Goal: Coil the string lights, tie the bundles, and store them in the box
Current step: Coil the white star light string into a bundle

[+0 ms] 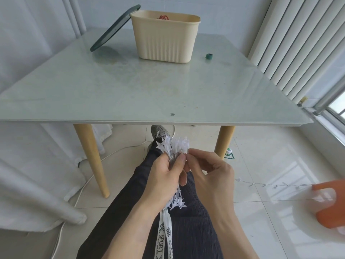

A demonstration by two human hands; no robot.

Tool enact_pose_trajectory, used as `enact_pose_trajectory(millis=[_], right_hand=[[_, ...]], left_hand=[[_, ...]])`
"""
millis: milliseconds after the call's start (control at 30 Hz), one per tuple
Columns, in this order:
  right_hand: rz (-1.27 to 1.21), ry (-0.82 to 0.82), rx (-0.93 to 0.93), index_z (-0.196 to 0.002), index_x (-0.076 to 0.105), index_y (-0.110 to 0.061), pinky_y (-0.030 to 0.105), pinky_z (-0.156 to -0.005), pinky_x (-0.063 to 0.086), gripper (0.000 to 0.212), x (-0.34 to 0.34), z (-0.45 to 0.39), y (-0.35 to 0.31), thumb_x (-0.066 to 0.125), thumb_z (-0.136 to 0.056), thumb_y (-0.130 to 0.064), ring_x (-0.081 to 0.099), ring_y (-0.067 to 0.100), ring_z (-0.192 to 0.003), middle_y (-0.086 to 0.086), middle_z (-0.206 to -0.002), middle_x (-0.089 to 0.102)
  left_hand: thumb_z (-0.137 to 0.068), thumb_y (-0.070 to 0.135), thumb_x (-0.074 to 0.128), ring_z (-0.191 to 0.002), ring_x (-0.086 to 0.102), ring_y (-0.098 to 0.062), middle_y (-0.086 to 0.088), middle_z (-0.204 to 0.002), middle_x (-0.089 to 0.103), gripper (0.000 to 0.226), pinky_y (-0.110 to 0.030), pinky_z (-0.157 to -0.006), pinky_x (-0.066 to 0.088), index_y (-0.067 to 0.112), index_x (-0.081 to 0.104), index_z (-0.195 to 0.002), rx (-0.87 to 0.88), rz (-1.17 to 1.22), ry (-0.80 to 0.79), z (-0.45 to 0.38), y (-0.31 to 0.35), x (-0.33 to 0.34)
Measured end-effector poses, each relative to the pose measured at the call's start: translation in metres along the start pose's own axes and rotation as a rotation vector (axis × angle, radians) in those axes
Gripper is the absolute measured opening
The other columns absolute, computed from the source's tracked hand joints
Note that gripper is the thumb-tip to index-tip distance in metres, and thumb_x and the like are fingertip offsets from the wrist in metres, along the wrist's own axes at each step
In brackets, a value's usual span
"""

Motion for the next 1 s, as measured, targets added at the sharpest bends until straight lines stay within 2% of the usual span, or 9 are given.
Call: enact_pose_trajectory(millis=[133, 233, 300, 433, 533, 633, 833, 900, 1000], right_hand=[[-0.089, -0.106, 0.028, -0.09, 0.079, -0.02, 0.027, -0.068, 0.056, 0.013, 0.005, 0.002, 0.002, 0.069, -0.093, -0.013, 0.072, 0.01, -0.081, 0.002, -0.093, 0.07], [-0.13, -0.216, -0.003, -0.071, 0.074, -0.013, 0.012, -0.075, 0.047, 0.036, 0.008, 0.005, -0.002, 0.058, -0.099, -0.028, 0.062, 0.004, -0.106, 0.002, -0.079, 0.07], [-0.176, -0.246, -0.021, -0.072, 0.073, -0.005, 0.009, -0.081, 0.043, 0.045, 0.008, 0.007, -0.005, 0.053, -0.099, -0.035, 0.056, 0.006, -0.109, -0.006, -0.075, 0.069], [-0.254, -0.304, -0.005, -0.089, 0.067, -0.013, 0.03, -0.098, 0.046, 0.033, 0.012, 0.01, -0.004, 0.05, -0.101, -0.039, 0.053, 0.018, -0.118, -0.025, -0.077, 0.066], [-0.306, -0.334, 0.017, -0.097, 0.077, -0.024, 0.03, -0.095, 0.049, 0.023, 0.014, 0.011, -0.002, 0.056, -0.096, -0.033, 0.057, 0.021, -0.117, -0.014, -0.081, 0.069], [-0.312, -0.346, 0.051, -0.112, 0.061, -0.02, 0.027, -0.081, 0.054, 0.021, 0.01, 0.01, -0.001, 0.068, -0.092, -0.02, 0.069, 0.021, -0.096, 0.009, -0.085, 0.073], [0.201, -0.311, -0.105, -0.096, 0.066, -0.032, 0.003, -0.08, 0.041, 0.022, -0.008, -0.007, 0.011, 0.076, -0.084, -0.017, 0.064, -0.006, -0.095, -0.017, -0.093, 0.071], [0.346, -0.332, -0.139, -0.093, 0.065, -0.041, 0.008, -0.088, 0.041, 0.024, -0.014, -0.013, 0.021, 0.077, -0.082, -0.023, 0.061, -0.008, -0.1, -0.025, -0.097, 0.069], [0.421, -0.336, -0.143, -0.093, 0.067, -0.042, 0.023, -0.095, 0.043, 0.024, -0.023, -0.02, 0.041, 0.078, -0.082, -0.024, 0.059, -0.002, -0.108, -0.025, -0.107, 0.063]], left_hand=[[-0.1, 0.034, 0.057, -0.057, 0.049, -0.025, -0.007, -0.056, 0.057, 0.033, -0.044, -0.061, 0.038, 0.005, 0.059, -0.085, -0.033, 0.047, 0.03, 0.001, 0.002, 0.001], [-0.099, 0.033, 0.058, -0.056, 0.047, -0.024, -0.007, -0.054, 0.055, 0.035, -0.042, -0.06, 0.037, 0.007, 0.061, -0.076, -0.051, 0.045, 0.051, 0.0, 0.004, 0.0], [-0.098, 0.034, 0.059, -0.054, 0.046, -0.023, -0.006, -0.053, 0.053, 0.036, -0.037, -0.056, 0.036, 0.008, 0.062, -0.073, -0.048, 0.039, 0.07, 0.0, 0.004, -0.001], [-0.099, 0.034, 0.058, -0.05, 0.043, -0.016, -0.001, -0.051, 0.049, 0.037, -0.025, -0.048, 0.034, 0.007, 0.06, -0.073, -0.024, 0.024, 0.095, 0.002, 0.004, -0.003], [-0.1, 0.032, 0.056, -0.052, 0.04, -0.016, 0.001, -0.052, 0.045, 0.037, -0.027, -0.051, 0.034, 0.002, 0.06, -0.078, -0.02, 0.048, 0.09, 0.002, 0.006, -0.003], [-0.101, 0.029, 0.054, -0.058, 0.045, -0.015, -0.001, -0.059, 0.049, 0.03, -0.035, -0.061, 0.039, 0.004, 0.063, -0.088, -0.025, 0.118, 0.115, 0.001, 0.004, -0.004], [-0.106, 0.018, 0.041, -0.089, 0.072, -0.031, -0.009, -0.083, 0.071, 0.025, -0.046, -0.089, 0.054, 0.004, 0.057, -0.092, 0.069, 0.362, 0.093, -0.006, 0.006, -0.01], [-0.106, 0.016, 0.037, -0.094, 0.072, -0.038, -0.014, -0.081, 0.07, 0.024, -0.047, -0.092, 0.055, 0.0, 0.052, -0.095, 0.097, 0.411, 0.081, -0.008, 0.009, -0.014], [-0.105, 0.017, 0.039, -0.072, 0.068, -0.035, -0.009, -0.066, 0.061, 0.025, -0.049, -0.09, 0.056, 0.002, 0.051, -0.089, 0.103, 0.439, 0.093, -0.009, 0.008, -0.017]])
Point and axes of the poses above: each hand's wrist, its own z-axis away from the middle knuckle, its own x-axis out of the palm, y = z × x, the point moved 3 cm from there along -z, towards the middle knuckle
